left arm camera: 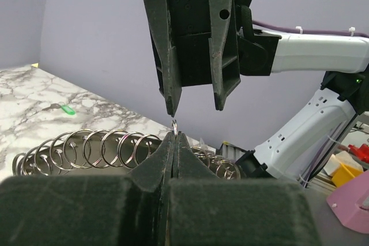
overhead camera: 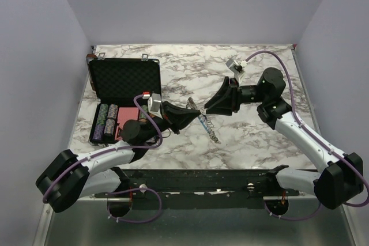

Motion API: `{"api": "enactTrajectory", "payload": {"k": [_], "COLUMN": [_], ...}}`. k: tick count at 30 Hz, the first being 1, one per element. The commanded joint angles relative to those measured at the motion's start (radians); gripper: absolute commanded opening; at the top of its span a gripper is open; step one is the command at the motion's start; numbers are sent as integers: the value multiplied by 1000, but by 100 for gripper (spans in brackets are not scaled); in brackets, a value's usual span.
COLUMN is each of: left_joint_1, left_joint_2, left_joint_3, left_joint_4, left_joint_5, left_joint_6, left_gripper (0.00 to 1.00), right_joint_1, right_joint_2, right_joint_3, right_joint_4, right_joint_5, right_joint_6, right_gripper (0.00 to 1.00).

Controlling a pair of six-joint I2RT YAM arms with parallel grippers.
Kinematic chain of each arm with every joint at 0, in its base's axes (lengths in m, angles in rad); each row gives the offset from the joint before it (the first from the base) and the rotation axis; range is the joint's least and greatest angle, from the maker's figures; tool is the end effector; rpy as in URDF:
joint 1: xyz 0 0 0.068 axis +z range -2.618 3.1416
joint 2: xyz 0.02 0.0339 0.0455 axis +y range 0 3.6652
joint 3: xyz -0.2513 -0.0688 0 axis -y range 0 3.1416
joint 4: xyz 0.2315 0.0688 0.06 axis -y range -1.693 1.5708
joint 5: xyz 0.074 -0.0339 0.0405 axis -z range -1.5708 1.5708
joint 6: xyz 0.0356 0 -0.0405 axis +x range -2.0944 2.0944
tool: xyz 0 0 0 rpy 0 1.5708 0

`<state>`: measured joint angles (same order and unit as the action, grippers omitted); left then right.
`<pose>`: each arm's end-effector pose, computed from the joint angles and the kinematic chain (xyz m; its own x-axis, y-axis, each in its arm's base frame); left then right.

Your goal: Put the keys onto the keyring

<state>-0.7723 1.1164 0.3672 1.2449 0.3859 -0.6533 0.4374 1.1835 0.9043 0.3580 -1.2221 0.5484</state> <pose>0.1441 -0.1590 0.2765 -0.2665 -0.5265 -0.8073 0.9088 0.1418 -0.3925 0.2123 0.1362 0.3468 -0.4570 -0.0171 -0.8893 -0.8849 -0.0919 0.4566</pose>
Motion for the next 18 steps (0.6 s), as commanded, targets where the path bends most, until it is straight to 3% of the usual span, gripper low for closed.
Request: {"api": "enactTrajectory", "payload": {"k": [1, 5, 9, 18], "left_joint_1": [1, 7, 36, 94], "left_joint_2": [6, -4, -59, -165], "left_joint_3": [13, 27, 62, 396], "left_joint_4": [194, 140, -55, -1129], "left_joint_5": [-18, 20, 96, 272], "left_joint_6": [-39, -29, -5, 374], "left_gripper": [0, 0, 0, 0], "right_joint_1": [4, 4, -20, -48], "right_joint_2": [-19, -25, -31, -76], "right_joint_3": [-16, -1, 34, 47], "right_joint_4": [-10, -59, -143, -356], "right_joint_5": [-22, -8, -22, -22], "right_joint_6": [-37, -88, -172, -383], "right_gripper": [45, 45, 49, 55]}}
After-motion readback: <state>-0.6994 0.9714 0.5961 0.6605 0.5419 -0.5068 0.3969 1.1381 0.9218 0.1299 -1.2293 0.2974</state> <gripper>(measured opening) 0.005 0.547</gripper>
